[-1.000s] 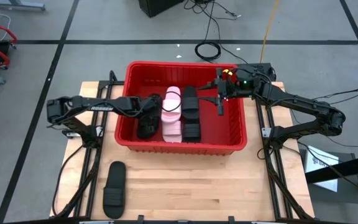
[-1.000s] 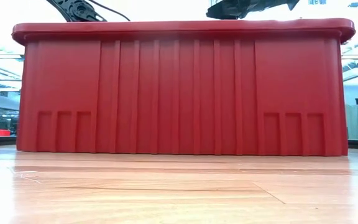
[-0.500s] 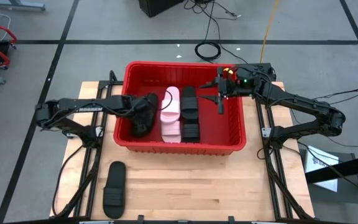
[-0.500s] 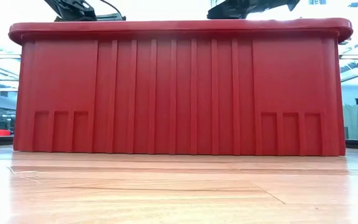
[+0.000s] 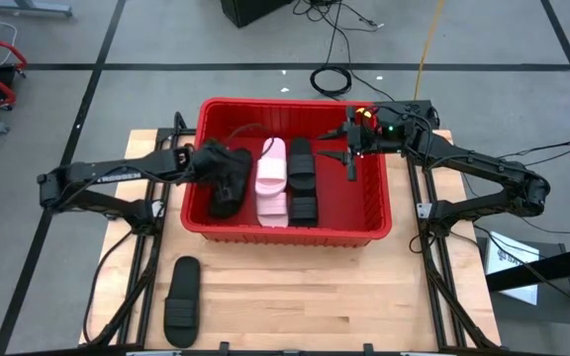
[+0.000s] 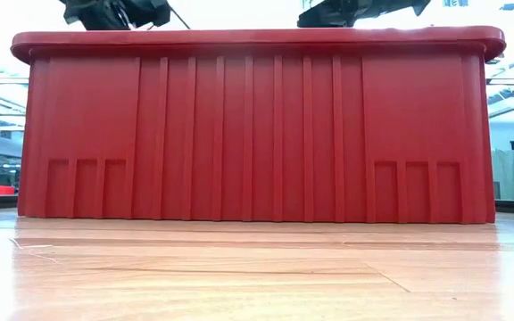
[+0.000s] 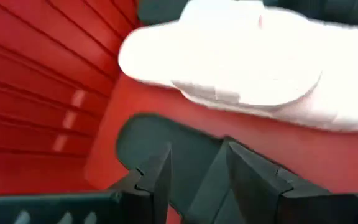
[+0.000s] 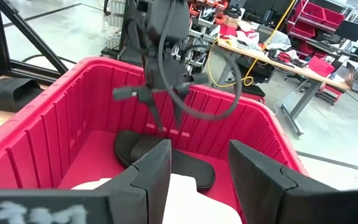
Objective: Pick and place slides into bin
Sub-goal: Put the black slide into the red bin
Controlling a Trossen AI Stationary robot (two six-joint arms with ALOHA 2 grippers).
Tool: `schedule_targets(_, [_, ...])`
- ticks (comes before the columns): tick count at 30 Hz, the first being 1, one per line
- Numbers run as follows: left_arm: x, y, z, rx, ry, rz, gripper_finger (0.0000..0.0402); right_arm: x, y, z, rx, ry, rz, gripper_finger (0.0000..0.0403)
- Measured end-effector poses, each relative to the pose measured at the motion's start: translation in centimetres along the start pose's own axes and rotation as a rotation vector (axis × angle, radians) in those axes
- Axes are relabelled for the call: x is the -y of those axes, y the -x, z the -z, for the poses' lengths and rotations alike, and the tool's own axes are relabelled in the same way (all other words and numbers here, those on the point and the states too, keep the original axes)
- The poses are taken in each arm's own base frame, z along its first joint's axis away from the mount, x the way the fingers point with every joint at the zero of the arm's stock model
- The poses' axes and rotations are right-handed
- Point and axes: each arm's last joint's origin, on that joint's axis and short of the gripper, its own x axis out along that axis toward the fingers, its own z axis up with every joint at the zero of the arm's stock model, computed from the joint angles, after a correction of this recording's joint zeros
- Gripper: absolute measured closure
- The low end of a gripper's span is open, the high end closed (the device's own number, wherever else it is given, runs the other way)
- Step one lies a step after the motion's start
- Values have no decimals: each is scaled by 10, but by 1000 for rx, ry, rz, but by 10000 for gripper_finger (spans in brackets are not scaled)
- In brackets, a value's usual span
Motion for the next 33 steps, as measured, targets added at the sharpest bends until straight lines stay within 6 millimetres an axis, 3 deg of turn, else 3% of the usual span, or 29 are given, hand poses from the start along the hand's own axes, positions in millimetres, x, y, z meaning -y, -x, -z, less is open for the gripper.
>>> schedule_targets(10, [-2, 49, 3, 194, -43, -13, 254, 0, 0, -1, 9, -13, 1, 250])
schedule_targets(17, [7, 87, 8, 344, -28, 63, 254, 0, 0, -1, 7, -50, 0, 250])
schedule_targets(25, [25, 136, -7, 364, -15, 346, 254, -1, 0, -1, 7, -50, -1, 250])
schedule_targets(29, [43, 146, -13, 356, -56, 588, 254, -1, 0, -1, 8, -51, -3, 250])
schedule_targets(33, [66, 144, -13, 252, -57, 776, 254, -1, 0, -1, 8, -57, -4, 250])
